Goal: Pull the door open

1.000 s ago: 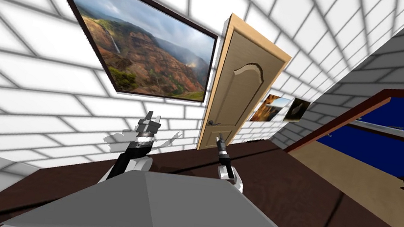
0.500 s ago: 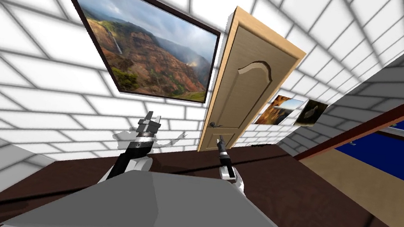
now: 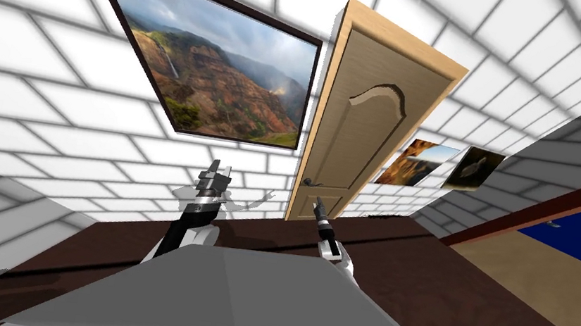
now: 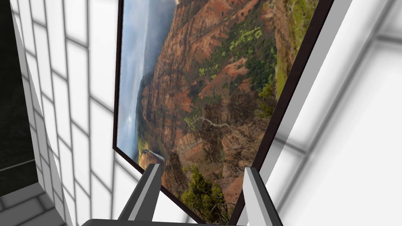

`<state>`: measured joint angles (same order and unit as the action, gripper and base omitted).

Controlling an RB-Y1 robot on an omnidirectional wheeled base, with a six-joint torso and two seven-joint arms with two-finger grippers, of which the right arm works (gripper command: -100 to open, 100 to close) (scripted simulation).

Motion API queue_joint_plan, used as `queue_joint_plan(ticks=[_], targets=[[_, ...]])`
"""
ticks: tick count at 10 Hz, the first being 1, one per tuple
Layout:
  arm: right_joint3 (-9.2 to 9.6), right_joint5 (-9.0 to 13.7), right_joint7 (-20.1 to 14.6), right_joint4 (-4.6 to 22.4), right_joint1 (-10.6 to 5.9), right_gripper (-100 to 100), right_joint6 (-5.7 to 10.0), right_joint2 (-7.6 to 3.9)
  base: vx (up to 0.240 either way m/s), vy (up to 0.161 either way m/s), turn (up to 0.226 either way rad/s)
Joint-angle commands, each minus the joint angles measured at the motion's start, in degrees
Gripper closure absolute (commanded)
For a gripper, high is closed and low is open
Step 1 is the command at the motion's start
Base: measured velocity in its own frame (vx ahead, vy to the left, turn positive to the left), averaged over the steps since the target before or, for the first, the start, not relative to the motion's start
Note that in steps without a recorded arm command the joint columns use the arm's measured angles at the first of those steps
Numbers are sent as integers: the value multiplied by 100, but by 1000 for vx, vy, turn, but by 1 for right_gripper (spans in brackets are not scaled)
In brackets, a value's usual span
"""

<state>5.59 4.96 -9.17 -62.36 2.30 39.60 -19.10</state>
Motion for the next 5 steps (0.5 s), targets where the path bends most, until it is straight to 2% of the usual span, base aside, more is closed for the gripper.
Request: queue_joint_plan(ticks=[1,2,3,5], targets=[[3,9,-57,251,-89,-100,41,-53,31,-37,63],[7,16,-96,395,-142,-100,57,-92,43,-49,126],[7,16,-96,412,-142,-100,57,-92,35,-37,37],[13,28,-171,714,-242,-100,87,-165,49,-33,74]])
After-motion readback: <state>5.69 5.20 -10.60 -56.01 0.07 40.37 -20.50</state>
